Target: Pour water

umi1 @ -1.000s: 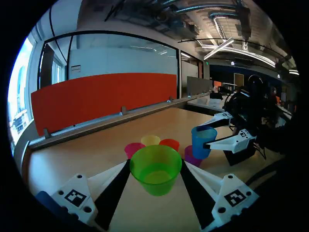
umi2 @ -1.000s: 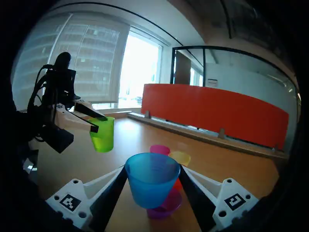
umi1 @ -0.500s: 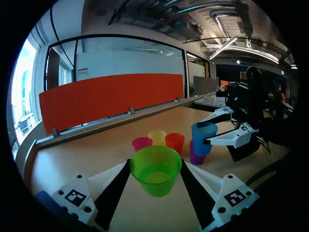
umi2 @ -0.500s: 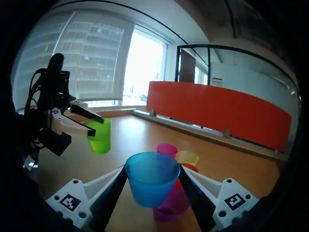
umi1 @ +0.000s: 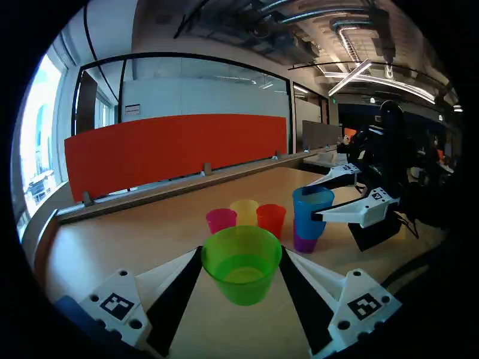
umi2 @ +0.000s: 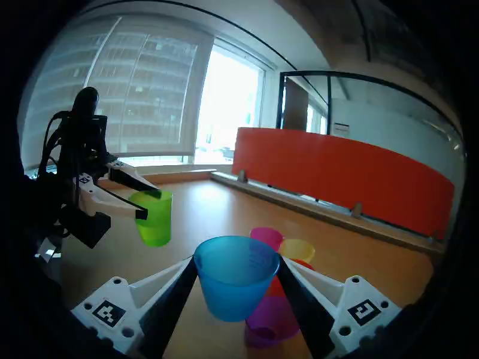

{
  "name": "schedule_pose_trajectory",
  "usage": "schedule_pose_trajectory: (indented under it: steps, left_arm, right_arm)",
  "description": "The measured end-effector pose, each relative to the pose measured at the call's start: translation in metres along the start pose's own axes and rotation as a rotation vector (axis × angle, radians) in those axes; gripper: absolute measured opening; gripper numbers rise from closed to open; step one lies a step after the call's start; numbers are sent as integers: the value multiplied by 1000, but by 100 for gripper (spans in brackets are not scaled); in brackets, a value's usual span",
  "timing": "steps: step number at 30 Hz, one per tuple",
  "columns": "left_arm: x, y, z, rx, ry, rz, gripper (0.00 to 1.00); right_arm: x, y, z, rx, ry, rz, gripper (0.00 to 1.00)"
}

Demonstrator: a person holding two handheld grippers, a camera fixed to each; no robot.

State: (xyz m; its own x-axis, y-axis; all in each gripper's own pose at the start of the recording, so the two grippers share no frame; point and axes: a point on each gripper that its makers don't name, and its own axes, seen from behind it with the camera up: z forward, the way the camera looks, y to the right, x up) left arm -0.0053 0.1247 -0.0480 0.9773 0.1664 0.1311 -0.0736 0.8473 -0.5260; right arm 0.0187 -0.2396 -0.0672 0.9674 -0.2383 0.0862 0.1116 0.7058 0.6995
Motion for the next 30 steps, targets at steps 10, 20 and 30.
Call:
schedule_pose_trajectory:
  steps: [10,20,30]
  left_arm:
    - [-3,1,-5,-1,0,-2,88]
    - [-3,-1,-10,10,17,-25,88]
    - [-6,-3,-14,10,-2,19,88]
  right_arm:
    - [4,-15,10,30,5,-9,95]
    - [6,-28,18,55,9,-15,94]
    - [6,-43,25,87,3,-22,95]
